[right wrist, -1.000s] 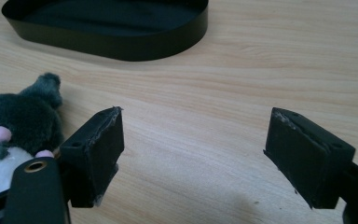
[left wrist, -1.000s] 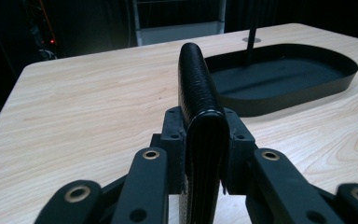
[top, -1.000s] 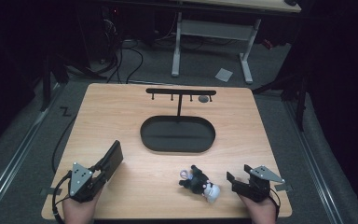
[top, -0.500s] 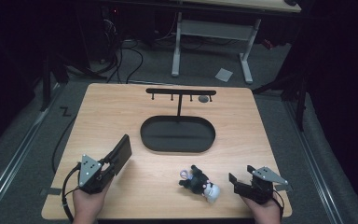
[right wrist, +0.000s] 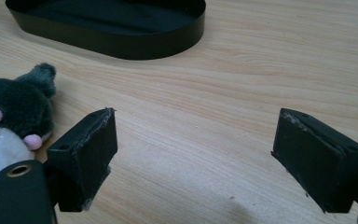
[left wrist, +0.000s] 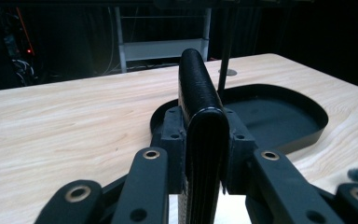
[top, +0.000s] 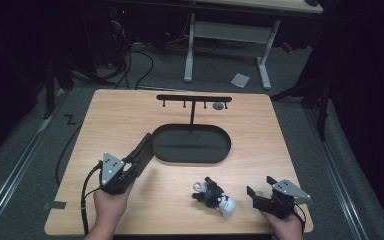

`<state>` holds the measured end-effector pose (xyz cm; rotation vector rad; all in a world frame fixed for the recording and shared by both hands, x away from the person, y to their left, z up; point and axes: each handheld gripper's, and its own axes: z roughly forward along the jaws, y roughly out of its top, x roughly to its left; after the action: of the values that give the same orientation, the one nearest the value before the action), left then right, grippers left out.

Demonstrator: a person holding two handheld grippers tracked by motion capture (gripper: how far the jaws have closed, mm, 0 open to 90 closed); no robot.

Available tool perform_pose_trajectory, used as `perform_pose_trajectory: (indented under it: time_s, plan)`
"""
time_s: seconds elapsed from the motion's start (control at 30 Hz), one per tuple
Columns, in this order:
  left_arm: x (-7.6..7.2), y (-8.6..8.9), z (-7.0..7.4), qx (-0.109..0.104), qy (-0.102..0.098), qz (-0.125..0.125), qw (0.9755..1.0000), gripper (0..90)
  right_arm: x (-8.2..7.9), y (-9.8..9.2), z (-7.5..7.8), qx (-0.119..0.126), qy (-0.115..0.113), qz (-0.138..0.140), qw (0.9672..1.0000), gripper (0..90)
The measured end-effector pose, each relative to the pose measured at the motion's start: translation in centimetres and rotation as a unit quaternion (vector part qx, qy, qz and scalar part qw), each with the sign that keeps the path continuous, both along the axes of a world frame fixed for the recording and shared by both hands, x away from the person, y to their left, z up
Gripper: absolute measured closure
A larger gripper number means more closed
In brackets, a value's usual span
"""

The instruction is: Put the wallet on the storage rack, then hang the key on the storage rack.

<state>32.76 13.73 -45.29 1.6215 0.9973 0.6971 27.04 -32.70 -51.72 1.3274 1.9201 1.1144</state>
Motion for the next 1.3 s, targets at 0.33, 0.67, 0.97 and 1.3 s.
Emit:
perform_pose_trajectory:
  time_s: [0.33, 0.67, 0.97, 1.3]
  plan:
    - [1.8, -2.7, 0.5, 0.003, -0.003, -0.018, 0.9998, 74.8, -0.2, 0.2, 0.2, 0.0, 0.004, 0.005, 1.0, 14.2]
    - [3.1, -4.0, 0.5, -0.005, 0.0, -0.025, 0.9997, 74.8, -0.2, 0.4, 0.1, -0.001, 0.003, 0.01, 0.9999, 14.5]
    - [4.7, -5.0, 0.5, -0.003, 0.0, -0.029, 0.9996, 74.8, -0.2, 0.5, 0.0, 0.0, 0.006, 0.011, 0.9999, 14.5]
    - [7.2, -6.1, 0.3, -0.001, 0.005, -0.028, 0.9996, 74.8, -0.3, 0.3, 0.1, 0.003, 0.006, 0.009, 0.9999, 14.7]
